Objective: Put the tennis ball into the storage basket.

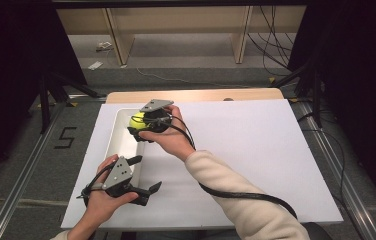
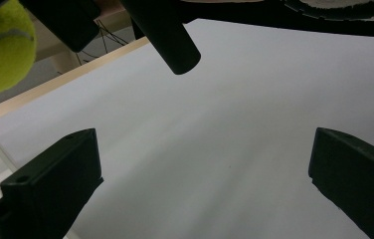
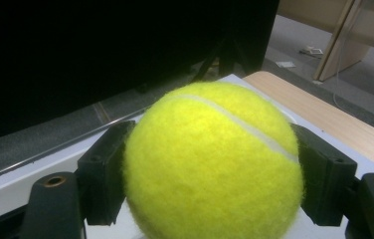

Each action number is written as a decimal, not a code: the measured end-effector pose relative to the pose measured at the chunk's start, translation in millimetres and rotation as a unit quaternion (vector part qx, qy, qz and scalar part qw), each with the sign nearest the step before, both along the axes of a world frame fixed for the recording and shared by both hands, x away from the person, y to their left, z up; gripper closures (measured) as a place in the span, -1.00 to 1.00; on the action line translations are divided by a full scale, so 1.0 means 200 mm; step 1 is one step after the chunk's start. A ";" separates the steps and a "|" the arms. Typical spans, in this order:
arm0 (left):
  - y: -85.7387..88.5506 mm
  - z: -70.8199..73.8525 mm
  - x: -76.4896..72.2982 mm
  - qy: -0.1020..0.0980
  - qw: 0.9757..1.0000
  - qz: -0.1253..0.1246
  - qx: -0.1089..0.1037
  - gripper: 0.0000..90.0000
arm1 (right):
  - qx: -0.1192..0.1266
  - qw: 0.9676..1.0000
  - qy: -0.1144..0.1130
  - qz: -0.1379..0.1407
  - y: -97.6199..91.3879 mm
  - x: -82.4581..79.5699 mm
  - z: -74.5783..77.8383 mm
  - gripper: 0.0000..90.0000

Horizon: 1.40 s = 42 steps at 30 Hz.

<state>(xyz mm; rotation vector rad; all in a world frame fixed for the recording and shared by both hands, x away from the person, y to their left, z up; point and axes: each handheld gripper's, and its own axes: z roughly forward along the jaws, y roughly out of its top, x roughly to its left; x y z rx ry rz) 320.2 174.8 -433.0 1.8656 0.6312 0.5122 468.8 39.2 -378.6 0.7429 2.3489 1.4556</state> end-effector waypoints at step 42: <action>0.00 0.00 0.00 0.003 1.000 -0.003 0.003 -1.00 | -0.013 1.000 0.007 0.025 0.13 0.02 0.00 -0.40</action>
